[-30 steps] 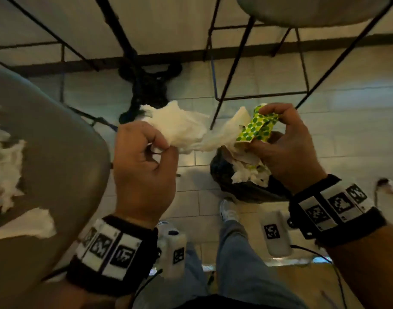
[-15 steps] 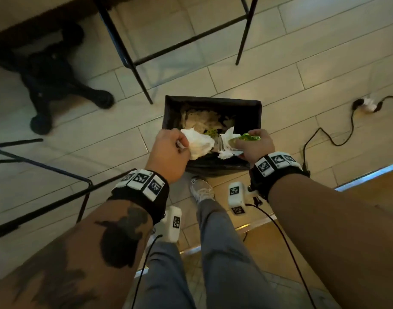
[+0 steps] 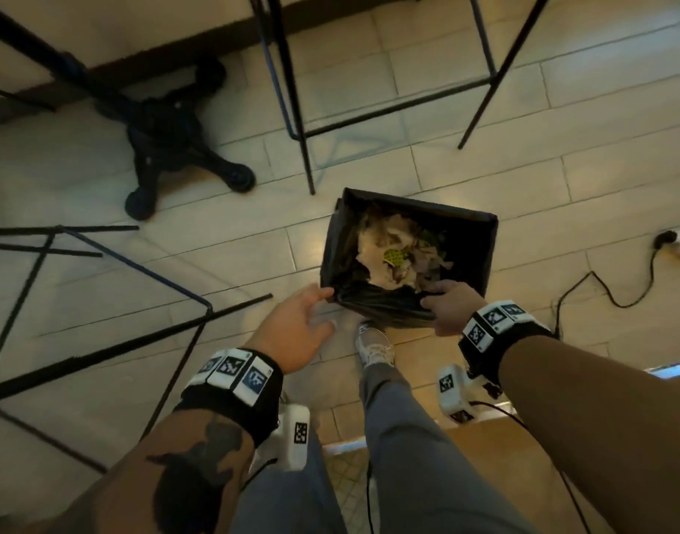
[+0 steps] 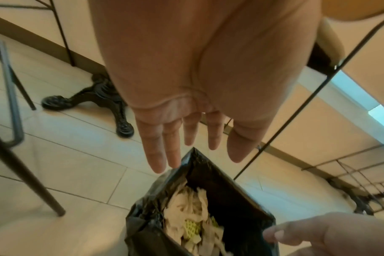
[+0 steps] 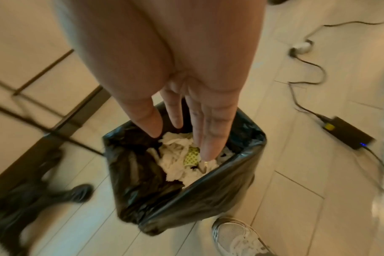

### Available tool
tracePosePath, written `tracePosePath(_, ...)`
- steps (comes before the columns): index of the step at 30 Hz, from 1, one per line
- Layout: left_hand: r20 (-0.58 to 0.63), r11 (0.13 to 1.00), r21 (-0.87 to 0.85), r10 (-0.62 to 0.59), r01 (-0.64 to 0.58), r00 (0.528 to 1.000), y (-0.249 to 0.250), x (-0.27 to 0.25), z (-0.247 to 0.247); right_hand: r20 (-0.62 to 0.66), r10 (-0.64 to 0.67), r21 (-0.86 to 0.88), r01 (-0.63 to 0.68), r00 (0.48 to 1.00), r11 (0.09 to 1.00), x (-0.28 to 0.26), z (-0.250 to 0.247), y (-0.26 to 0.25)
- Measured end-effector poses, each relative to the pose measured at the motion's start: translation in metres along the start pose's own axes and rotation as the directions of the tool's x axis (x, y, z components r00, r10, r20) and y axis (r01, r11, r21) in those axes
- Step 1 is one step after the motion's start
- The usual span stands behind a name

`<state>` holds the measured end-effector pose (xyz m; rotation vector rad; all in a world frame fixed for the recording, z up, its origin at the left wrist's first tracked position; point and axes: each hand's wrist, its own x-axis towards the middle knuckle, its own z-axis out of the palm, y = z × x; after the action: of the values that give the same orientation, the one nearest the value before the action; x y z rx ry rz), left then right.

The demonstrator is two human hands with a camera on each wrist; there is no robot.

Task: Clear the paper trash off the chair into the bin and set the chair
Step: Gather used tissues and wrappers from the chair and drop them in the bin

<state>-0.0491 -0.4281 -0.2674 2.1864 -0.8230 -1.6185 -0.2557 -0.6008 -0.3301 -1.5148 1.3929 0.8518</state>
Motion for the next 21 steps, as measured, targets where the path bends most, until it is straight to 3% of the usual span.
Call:
tracePosePath(4, -0.137, 0.986, -0.167, -0.002, -0.021, 0.991, -0.013, -0.072, -0.030, -0.011, -0.181, -0.139, 0.178, 0.983, 0.974, -0.030, 0.008, -0.055)
tracePosePath(7, -0.258, 0.966, -0.230, 0.052, -0.114, 0.965, -0.017, -0.133, -0.056, 0.013, -0.359, -0.245, 0.351, 0.933, 0.904, -0.069, 0.012, -0.110)
tracePosePath(10, -0.410, 0.934, -0.289, 0.076, -0.208, 0.909, -0.031, -0.209, -0.092, 0.022, -0.523, -0.261, 0.510, 0.852, 0.820, -0.123, 0.025, -0.189)
tracePosePath(14, -0.632, 0.910, -0.269, 0.080, -0.315, 0.771, -0.058, -0.301, -0.125, 0.062, -0.741, -0.243, 0.730, 0.669, 0.639, -0.214, 0.058, -0.288)
tracePosePath(17, -0.770, 0.916, -0.203, 0.070, -0.347, 0.634, -0.083, -0.357, -0.138, 0.088, -0.845, -0.250, 0.833, 0.527, 0.494, -0.276, 0.092, -0.346)
tracePosePath(21, -0.895, 0.960, -0.105, 0.022, -0.259, 0.445, -0.133, -0.405, -0.136, 0.169, -0.896, -0.328, 0.881, 0.411, 0.342, -0.330, 0.144, -0.404)
